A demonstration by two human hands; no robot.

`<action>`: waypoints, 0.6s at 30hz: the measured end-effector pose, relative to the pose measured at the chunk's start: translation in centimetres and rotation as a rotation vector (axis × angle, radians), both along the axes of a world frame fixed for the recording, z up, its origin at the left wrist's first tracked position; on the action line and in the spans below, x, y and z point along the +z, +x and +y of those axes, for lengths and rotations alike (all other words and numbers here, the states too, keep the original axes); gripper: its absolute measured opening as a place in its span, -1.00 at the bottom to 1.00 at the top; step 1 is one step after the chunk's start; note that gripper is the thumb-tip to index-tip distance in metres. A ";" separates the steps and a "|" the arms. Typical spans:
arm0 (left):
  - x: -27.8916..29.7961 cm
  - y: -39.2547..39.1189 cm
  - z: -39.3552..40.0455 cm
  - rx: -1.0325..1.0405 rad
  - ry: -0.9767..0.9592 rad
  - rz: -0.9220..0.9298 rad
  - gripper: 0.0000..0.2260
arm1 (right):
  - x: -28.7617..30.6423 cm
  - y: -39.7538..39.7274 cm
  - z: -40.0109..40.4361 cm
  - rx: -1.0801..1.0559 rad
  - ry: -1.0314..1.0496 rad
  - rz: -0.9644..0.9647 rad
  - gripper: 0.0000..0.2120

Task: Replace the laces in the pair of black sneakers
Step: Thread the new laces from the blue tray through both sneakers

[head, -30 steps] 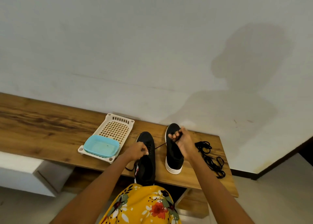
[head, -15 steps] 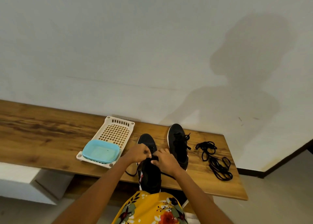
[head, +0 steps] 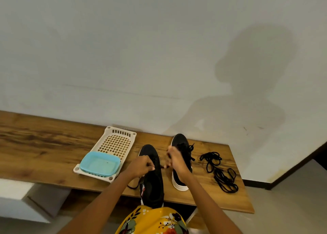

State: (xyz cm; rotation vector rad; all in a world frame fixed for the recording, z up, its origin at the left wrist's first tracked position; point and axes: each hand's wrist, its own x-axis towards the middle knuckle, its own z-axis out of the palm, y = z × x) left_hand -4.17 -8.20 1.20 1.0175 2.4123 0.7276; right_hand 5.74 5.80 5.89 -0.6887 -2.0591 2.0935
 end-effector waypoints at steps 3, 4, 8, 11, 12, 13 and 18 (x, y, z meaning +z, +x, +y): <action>-0.3 -0.1 0.0 0.015 0.029 -0.069 -0.89 | -1.7 0.2 -0.2 0.416 0.482 -0.098 -0.82; -0.7 -0.2 -0.2 0.023 0.043 -0.097 -0.87 | -2.3 0.2 -0.1 0.530 0.635 -0.099 -0.84; -0.4 -0.3 -0.2 0.045 0.079 -0.191 -0.84 | -3.6 0.1 0.0 0.587 0.964 -0.048 -0.81; -0.2 -0.5 -0.2 0.036 0.078 -0.265 -0.90 | -3.8 0.0 -0.1 0.488 0.928 -0.018 -0.83; -0.3 -0.6 -0.2 0.040 0.087 -0.288 -0.90 | -4.0 -0.1 0.0 0.468 0.895 -0.025 -0.85; -0.2 -0.6 -0.2 0.046 0.098 -0.309 -0.90 | -4.0 -0.2 0.1 0.450 0.860 -0.033 -0.85; -0.4 -0.5 -0.5 0.047 0.140 -0.387 -0.91 | -4.7 -0.4 0.2 0.397 0.804 -0.043 -0.92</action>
